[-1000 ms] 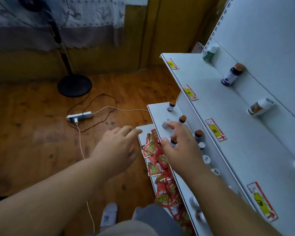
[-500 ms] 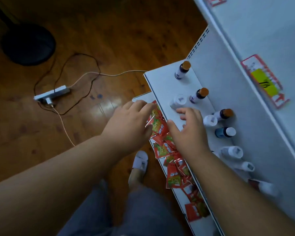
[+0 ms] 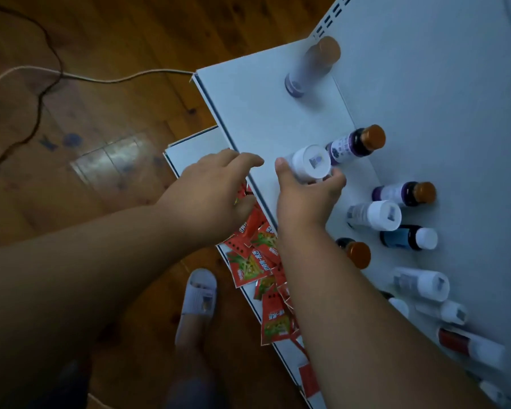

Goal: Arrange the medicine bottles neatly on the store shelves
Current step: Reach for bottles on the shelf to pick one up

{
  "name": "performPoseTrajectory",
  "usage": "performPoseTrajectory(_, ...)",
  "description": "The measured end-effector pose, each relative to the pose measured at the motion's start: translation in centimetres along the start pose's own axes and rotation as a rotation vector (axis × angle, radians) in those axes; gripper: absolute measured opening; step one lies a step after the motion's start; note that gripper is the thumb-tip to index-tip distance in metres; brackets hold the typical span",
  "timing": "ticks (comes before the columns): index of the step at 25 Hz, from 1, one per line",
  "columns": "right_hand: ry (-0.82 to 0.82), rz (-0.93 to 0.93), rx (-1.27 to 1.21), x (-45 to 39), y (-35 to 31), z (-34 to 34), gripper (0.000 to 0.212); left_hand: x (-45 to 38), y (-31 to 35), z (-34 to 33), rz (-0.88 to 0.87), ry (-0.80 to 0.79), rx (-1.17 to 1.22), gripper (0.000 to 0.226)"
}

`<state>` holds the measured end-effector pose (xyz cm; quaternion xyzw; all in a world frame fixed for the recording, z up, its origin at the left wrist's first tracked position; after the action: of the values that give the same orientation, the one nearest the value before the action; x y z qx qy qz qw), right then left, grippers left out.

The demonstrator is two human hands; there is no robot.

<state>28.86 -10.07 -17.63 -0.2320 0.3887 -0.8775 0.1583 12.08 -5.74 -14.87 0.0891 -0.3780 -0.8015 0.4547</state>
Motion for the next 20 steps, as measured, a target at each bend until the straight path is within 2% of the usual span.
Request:
performPoseTrajectory(3, 0.04, 0.029, -0.037, -1.8, 0.1, -0.7, 0.076, -0.9, -1.9, -1.4, 0.037, -0.009, 0.047, 0.052)
performPoseTrajectory(5, -0.047, -0.018, -0.141, -1.1, 0.1, -0.1, 0.065, -0.4, -2.0, -1.2, 0.067, 0.002, 0.17, 0.047)
performPoseTrajectory(7, -0.273, -0.183, -0.378, 1.3, -0.2, 0.7, 0.059, 1.4, -1.4, 0.5, 0.186, 0.067, 0.472, 0.045)
performPoseTrajectory(9, -0.552, -0.426, -0.61, 5.7, -1.5, 2.0, 0.052, 4.0, 0.0, 3.6, 0.354, 0.128, 0.764, 0.05)
performPoseTrajectory(11, -0.694, -0.559, -0.715, 10.6, -4.3, 4.1, 0.053, 7.0, 2.3, 7.3, 0.481, 0.116, 0.869, 0.057)
performPoseTrajectory(13, -0.705, -0.553, -0.718, 14.9, -8.4, 6.7, 0.055, 10.0, 5.5, 11.6, 0.501, 0.064, 0.87, 0.061)
performPoseTrajectory(16, -0.644, -0.416, -0.593, 20.7, -15.1, 10.2, 0.098, 14.2, 10.0, 17.7, 0.408, 0.009, 0.811, 0.055)
performPoseTrajectory(17, -0.64, -0.365, -0.604, 22.4, -17.1, 11.5, 0.1, 15.5, 11.5, 19.5, 0.355, -0.019, 0.806, 0.055)
performPoseTrajectory(18, -0.636, -0.329, -0.639, 23.9, -19.0, 13.0, 0.092, 16.7, 13.1, 21.1, 0.293, -0.042, 0.802, 0.059)
performPoseTrajectory(20, -0.592, -0.309, -0.707, 26.1, -21.7, 16.4, 0.062, 18.3, 16.1, 23.8, 0.186, -0.081, 0.773, 0.072)
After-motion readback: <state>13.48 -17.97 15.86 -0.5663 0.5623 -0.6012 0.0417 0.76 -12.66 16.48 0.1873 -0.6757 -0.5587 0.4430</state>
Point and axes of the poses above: each hand's wrist, its own x-axis away from the middle knuckle, its own z-axis out of the back of the hand, y = z × x, the point moved 6 cm from there along -x, towards the middle knuckle, and after that the axes turned 1 degree about -z, right-handed, at the moved point
